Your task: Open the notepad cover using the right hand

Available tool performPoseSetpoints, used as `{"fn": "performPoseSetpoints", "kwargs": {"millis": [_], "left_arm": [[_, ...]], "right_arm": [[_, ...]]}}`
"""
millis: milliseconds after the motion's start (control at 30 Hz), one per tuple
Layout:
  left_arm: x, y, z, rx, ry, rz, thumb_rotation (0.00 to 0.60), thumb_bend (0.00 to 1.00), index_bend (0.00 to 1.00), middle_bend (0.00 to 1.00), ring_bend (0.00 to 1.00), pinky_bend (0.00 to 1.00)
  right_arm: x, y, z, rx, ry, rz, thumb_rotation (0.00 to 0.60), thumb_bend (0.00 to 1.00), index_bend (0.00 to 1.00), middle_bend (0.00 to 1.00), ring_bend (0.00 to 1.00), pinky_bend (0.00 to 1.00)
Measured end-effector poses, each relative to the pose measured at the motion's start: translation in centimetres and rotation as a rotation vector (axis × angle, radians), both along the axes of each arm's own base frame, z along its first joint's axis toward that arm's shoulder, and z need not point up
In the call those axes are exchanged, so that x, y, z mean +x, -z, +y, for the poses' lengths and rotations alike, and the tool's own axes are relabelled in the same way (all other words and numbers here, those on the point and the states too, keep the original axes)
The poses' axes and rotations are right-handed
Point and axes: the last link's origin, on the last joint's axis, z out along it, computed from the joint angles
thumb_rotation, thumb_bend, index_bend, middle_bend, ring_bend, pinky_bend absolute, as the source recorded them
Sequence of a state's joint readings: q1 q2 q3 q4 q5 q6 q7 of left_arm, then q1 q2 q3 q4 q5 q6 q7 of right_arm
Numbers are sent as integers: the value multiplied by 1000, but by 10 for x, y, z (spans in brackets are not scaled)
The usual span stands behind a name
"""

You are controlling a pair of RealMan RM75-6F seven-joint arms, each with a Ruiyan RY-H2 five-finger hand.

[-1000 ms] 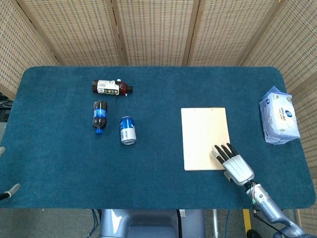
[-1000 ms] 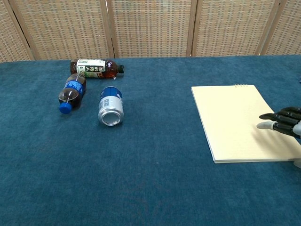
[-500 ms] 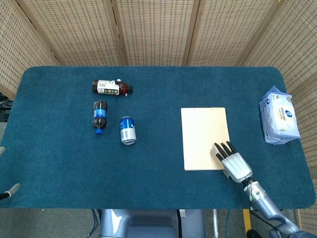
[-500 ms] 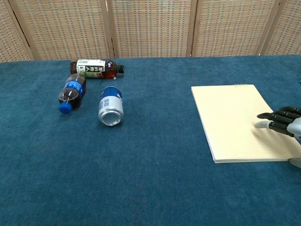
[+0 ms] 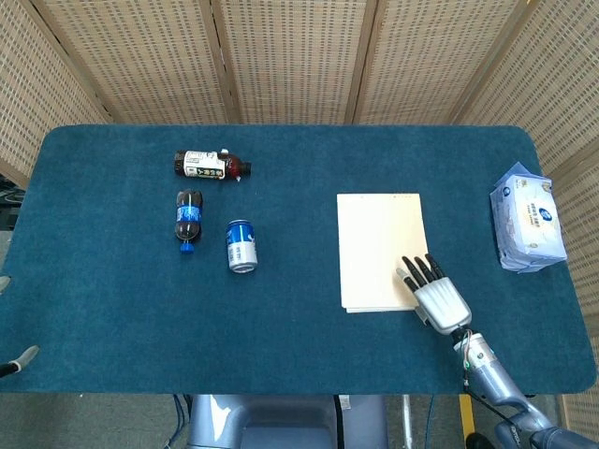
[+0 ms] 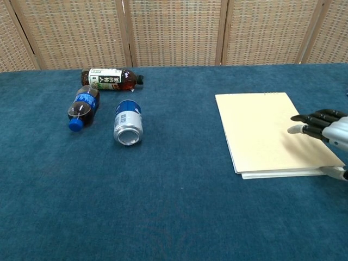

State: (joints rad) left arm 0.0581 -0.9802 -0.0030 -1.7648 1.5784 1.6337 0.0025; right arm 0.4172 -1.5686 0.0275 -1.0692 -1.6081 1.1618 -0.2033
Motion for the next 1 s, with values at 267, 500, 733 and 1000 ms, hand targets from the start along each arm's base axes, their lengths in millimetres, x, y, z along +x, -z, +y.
{"fn": "performPoseSetpoints", "kwargs": {"millis": [267, 500, 733, 1000], "left_arm": [[-1, 0, 2, 0, -10, 1, 600, 0, 0, 0, 0, 0], [-1, 2, 5, -7, -18, 6, 600, 0, 0, 0, 0, 0], [-2, 2, 7, -7, -26, 7, 600, 0, 0, 0, 0, 0], [-2, 1, 8, -6, -30, 2, 600, 0, 0, 0, 0, 0]], "right_arm": [[17, 0, -22, -94, -29, -88, 600, 414, 107, 0, 0, 0], [24, 4, -38, -113, -29, -96, 600, 414, 107, 0, 0, 0], [36, 15, -53, -95, -24, -76, 600, 414, 107, 0, 0, 0], [39, 22, -60, -87, -24, -31, 600, 414, 249, 220, 84, 85]]}}
